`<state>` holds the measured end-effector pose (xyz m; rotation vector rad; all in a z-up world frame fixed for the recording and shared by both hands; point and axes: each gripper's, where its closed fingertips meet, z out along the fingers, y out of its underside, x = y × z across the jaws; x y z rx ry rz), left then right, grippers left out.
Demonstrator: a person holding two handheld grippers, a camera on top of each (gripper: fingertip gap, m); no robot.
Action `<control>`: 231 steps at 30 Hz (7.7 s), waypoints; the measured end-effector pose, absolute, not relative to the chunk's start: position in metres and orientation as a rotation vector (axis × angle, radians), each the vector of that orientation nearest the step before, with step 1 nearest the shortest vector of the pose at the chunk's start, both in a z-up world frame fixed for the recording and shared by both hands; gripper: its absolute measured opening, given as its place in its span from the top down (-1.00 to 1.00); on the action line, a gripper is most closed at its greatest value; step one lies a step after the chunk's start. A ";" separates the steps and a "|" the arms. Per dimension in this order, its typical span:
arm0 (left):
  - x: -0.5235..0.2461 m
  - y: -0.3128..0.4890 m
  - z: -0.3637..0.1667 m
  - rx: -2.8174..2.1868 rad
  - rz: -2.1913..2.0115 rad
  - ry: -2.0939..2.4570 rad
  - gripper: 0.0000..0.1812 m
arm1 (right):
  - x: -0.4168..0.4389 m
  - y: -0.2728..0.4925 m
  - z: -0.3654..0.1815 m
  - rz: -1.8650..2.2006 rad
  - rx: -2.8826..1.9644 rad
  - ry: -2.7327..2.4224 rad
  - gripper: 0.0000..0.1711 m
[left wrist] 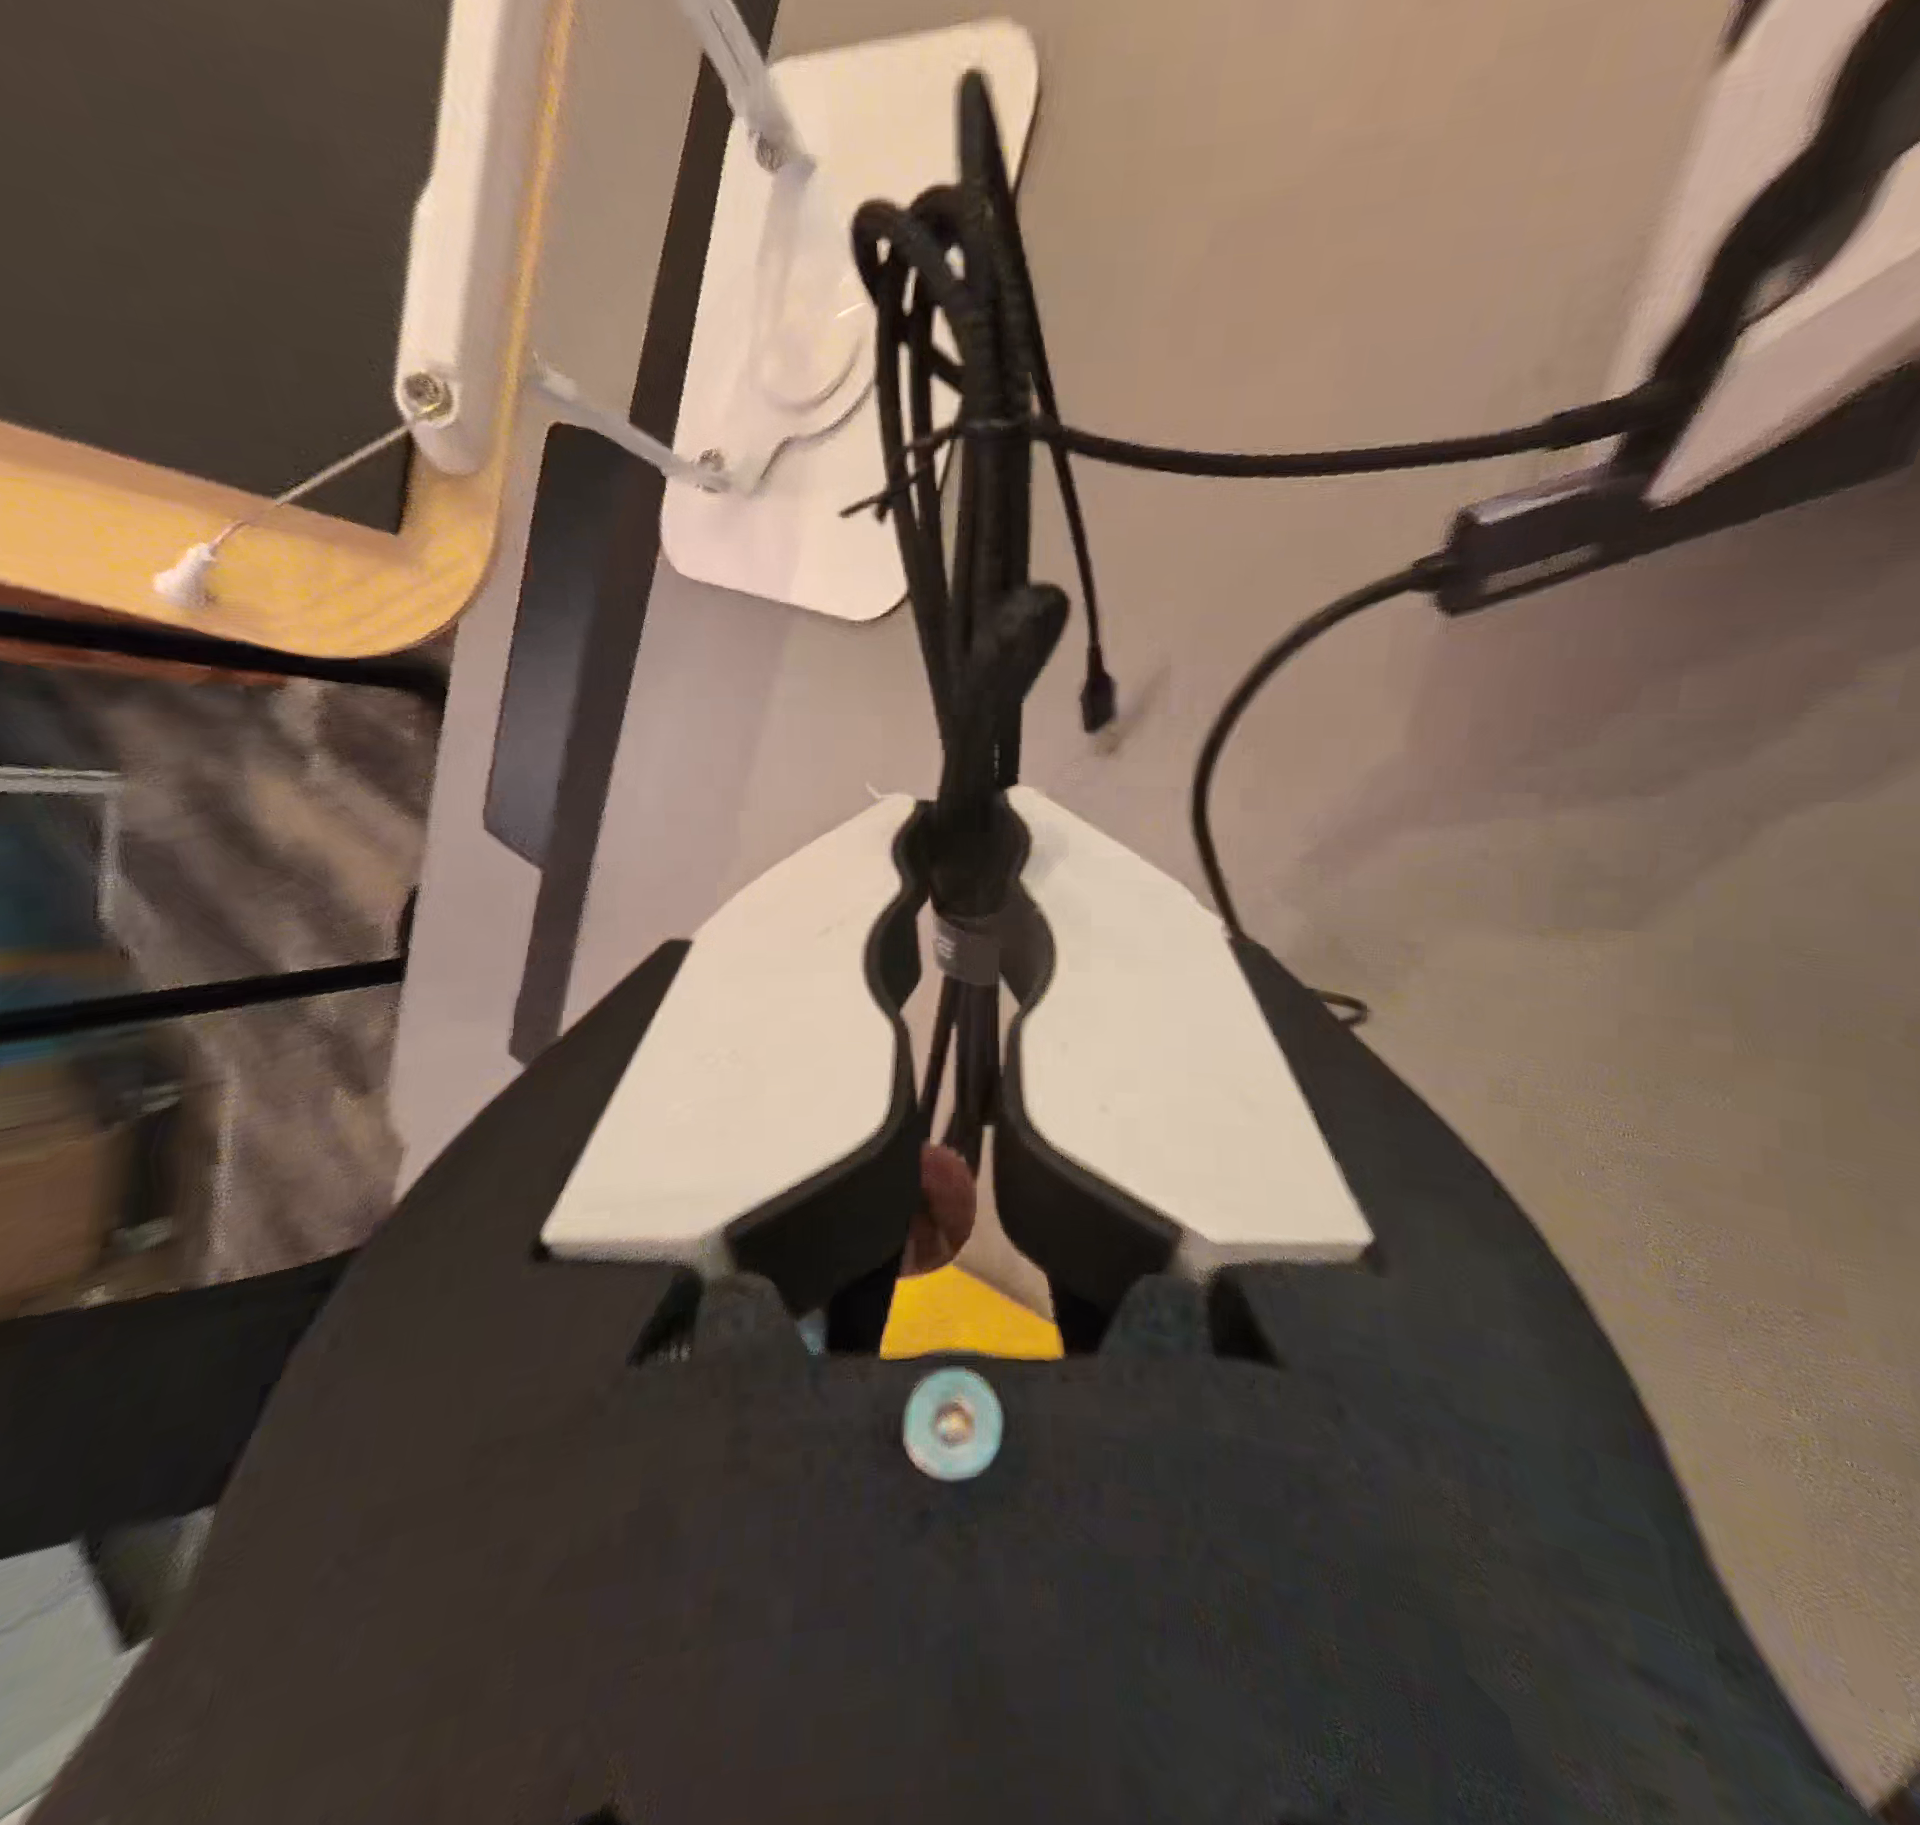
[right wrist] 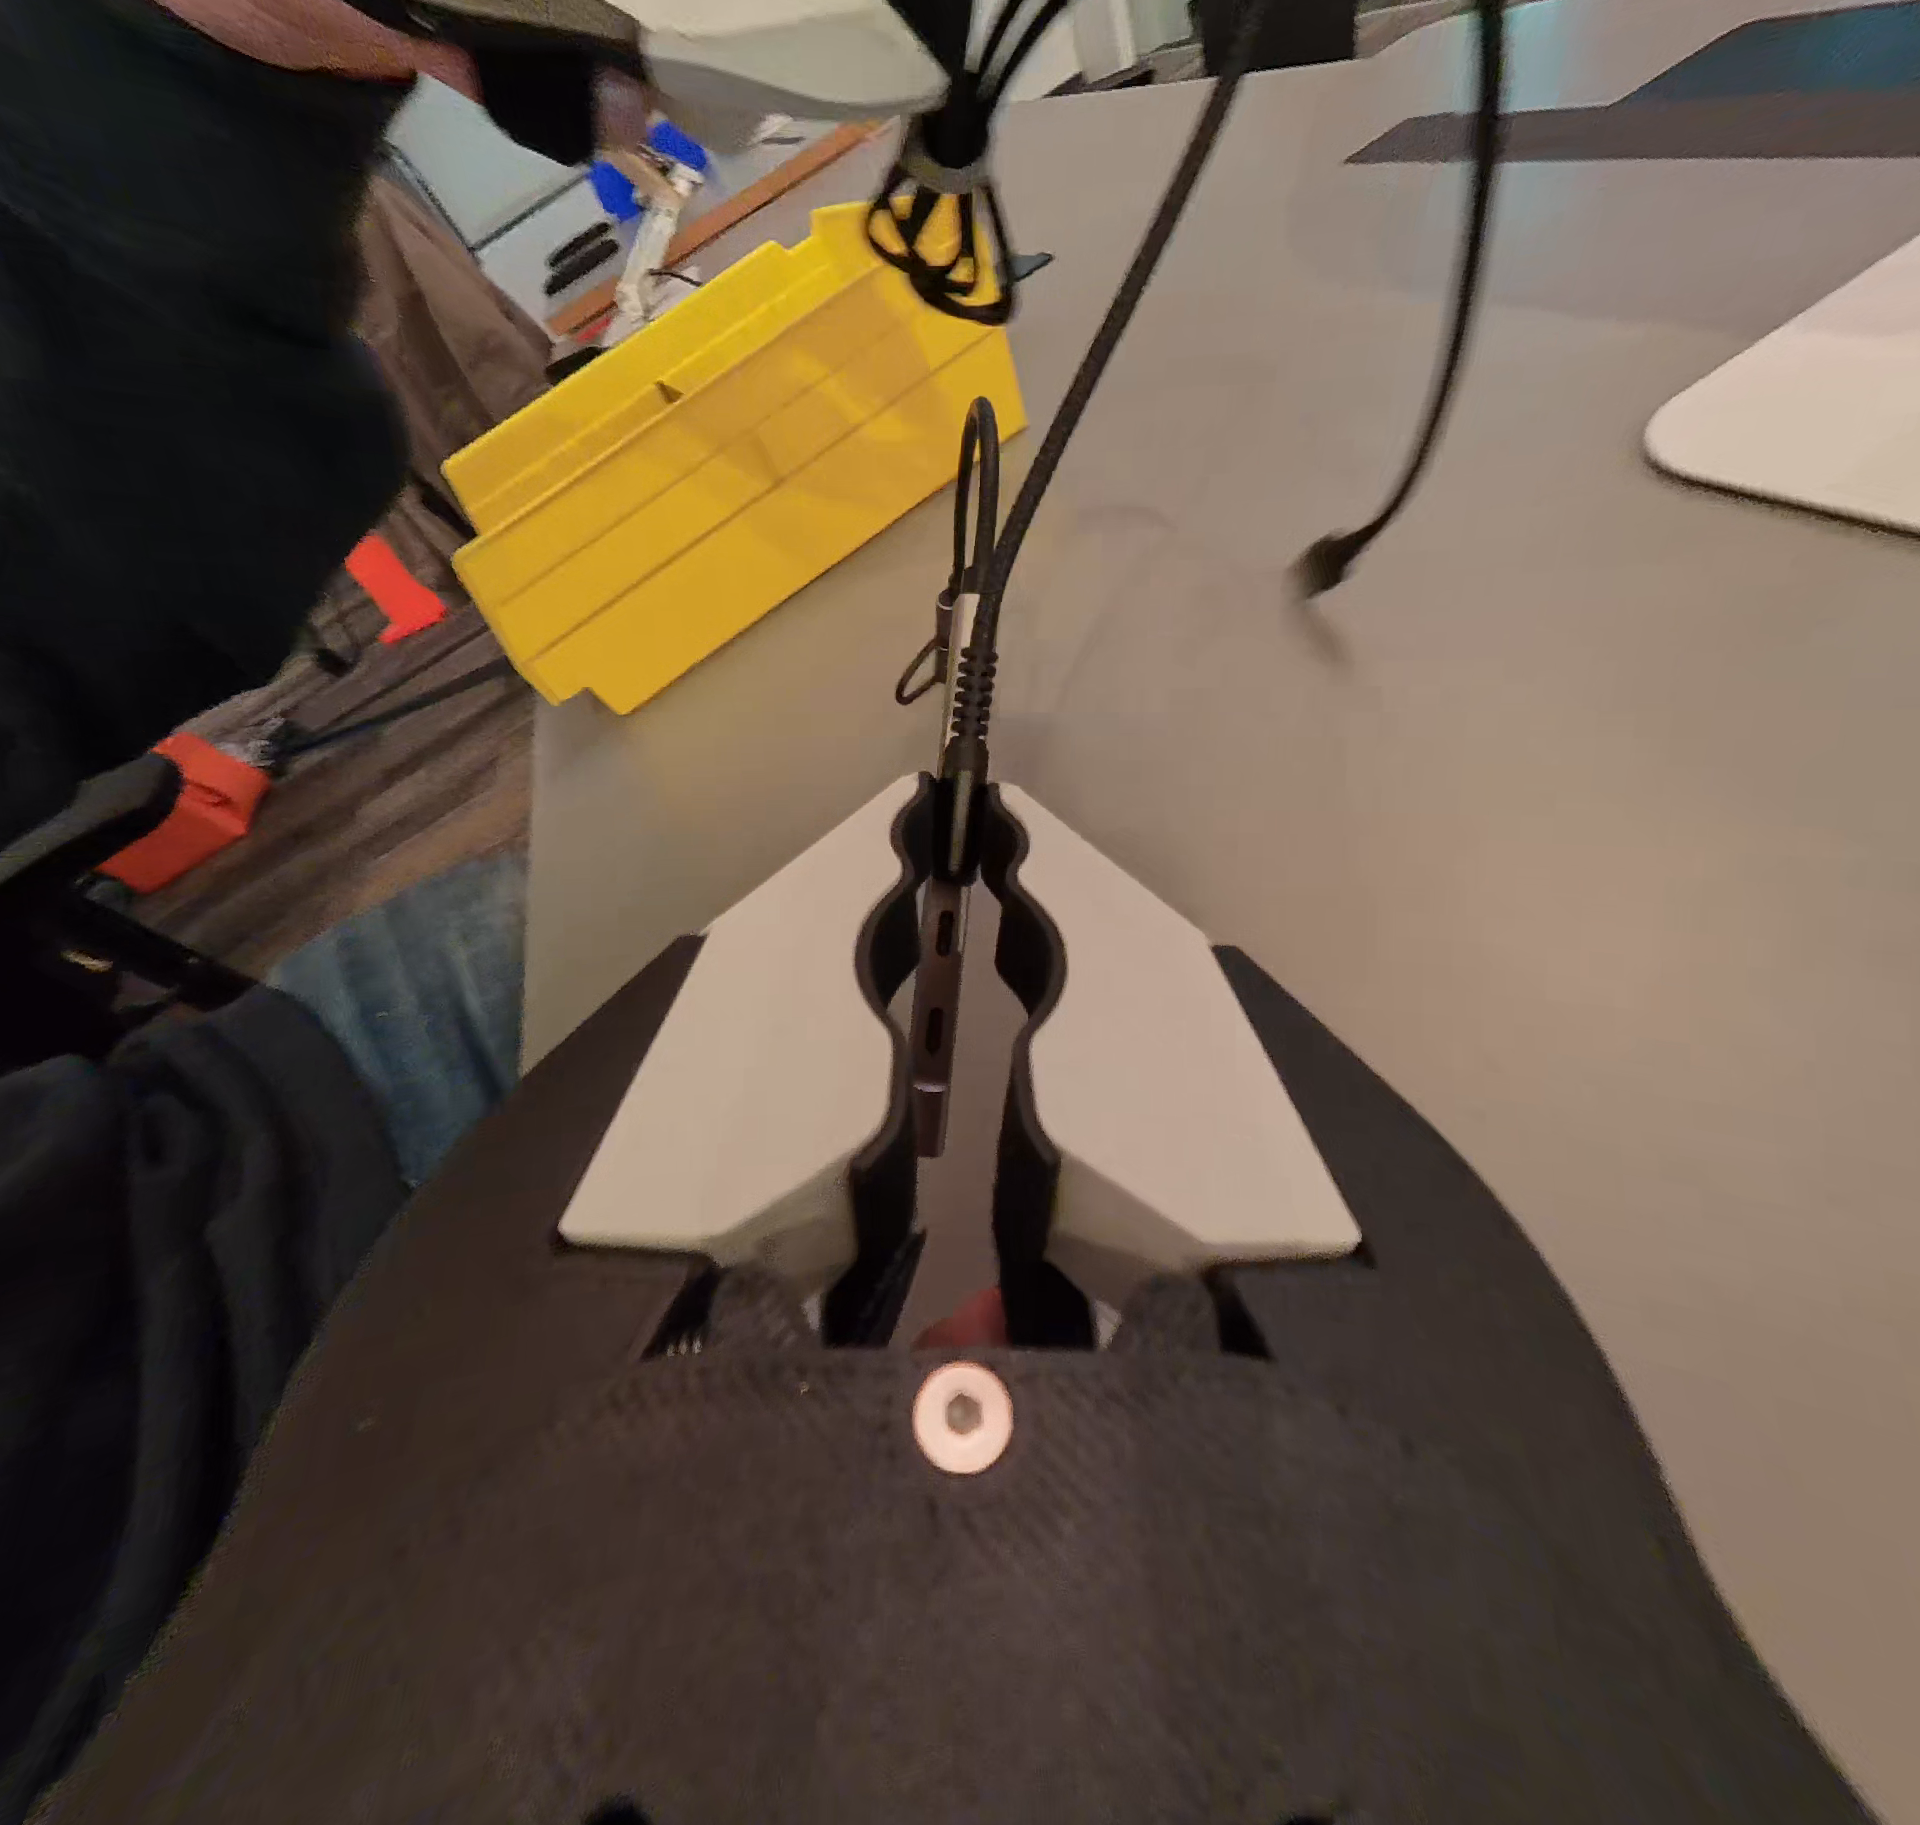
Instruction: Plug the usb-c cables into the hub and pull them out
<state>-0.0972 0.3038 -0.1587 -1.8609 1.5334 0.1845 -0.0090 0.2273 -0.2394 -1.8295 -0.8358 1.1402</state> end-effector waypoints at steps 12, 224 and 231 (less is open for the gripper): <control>-0.093 0.319 -0.228 -1.940 0.163 1.576 0.48 | -0.017 0.213 -0.234 1.406 -1.785 -0.704 0.95; -0.011 0.178 -0.173 -1.202 0.210 1.544 0.90 | -0.007 0.171 -0.163 0.041 -0.981 -1.593 0.95; -0.005 0.181 -0.170 -1.122 0.285 1.521 0.83 | -0.008 0.165 -0.159 0.139 -0.980 -1.598 0.95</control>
